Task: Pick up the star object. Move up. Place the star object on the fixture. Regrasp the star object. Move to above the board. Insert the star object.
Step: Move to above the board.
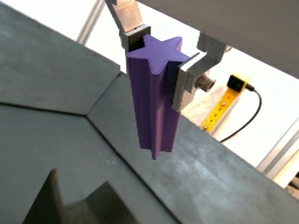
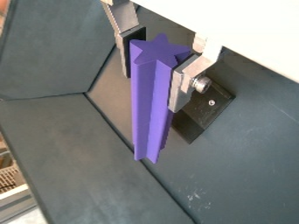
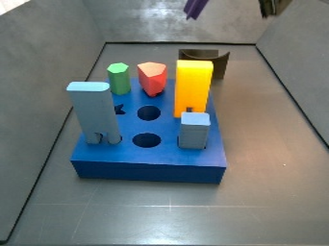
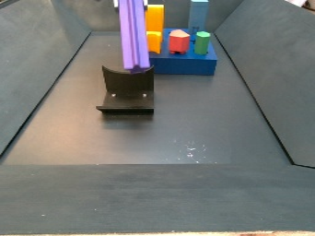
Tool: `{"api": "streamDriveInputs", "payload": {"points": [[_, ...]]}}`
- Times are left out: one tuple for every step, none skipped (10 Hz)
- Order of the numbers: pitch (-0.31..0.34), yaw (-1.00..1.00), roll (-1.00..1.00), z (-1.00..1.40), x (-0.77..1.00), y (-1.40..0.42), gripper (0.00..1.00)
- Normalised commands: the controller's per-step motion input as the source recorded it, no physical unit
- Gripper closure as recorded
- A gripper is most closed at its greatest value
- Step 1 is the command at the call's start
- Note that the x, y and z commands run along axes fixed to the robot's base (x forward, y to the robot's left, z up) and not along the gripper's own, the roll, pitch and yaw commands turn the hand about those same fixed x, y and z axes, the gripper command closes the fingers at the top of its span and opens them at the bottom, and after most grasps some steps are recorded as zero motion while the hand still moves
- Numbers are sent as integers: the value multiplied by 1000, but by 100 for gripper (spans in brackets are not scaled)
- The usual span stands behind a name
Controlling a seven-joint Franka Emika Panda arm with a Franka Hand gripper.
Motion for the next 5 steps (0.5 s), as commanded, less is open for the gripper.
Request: {"api": "streamDriveInputs", "payload": {"points": [[41, -49, -61, 992, -91, 66, 100], [68, -30, -57, 744, -53, 29, 100], [77, -22, -58, 643, -42, 21, 100], [85, -7, -59, 491, -30, 12, 100], [96, 12, -52, 289, -18, 4, 100]]}}
